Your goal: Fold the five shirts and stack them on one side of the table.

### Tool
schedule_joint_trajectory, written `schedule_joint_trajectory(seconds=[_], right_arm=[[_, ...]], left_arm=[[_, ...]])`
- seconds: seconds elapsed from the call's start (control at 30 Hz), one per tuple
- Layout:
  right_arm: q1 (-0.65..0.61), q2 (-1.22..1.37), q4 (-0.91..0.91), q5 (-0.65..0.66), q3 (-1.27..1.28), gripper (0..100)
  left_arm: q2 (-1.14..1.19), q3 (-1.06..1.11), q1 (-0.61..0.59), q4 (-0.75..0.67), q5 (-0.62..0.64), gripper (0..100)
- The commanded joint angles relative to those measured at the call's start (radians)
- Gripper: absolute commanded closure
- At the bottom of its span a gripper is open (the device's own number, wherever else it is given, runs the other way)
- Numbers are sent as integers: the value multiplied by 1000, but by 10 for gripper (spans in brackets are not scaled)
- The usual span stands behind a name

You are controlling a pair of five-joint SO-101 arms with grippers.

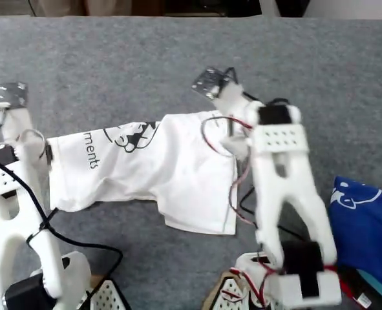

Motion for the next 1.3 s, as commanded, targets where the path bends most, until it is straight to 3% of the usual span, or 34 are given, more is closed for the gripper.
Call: schedule_joint_trajectory(seconds=[0.0,0.23,0.47,0.8,0.93,1.27], right_arm=[[-82,124,-18,-48,-147,990],[-85,461,3,-95,-432,990],[-87,745,110,-95,-780,991],[-58,1173,350,-87,-1362,990],[-4,1319,433,-87,-1567,990],[65,1432,525,5,-1830,990]], left_arm=[[62,-8,95,-143,176,974],[348,-64,140,-292,278,980],[610,-221,137,-292,278,980],[674,-316,127,-292,269,980],[711,-353,104,-292,198,980],[814,-496,43,-290,186,980]])
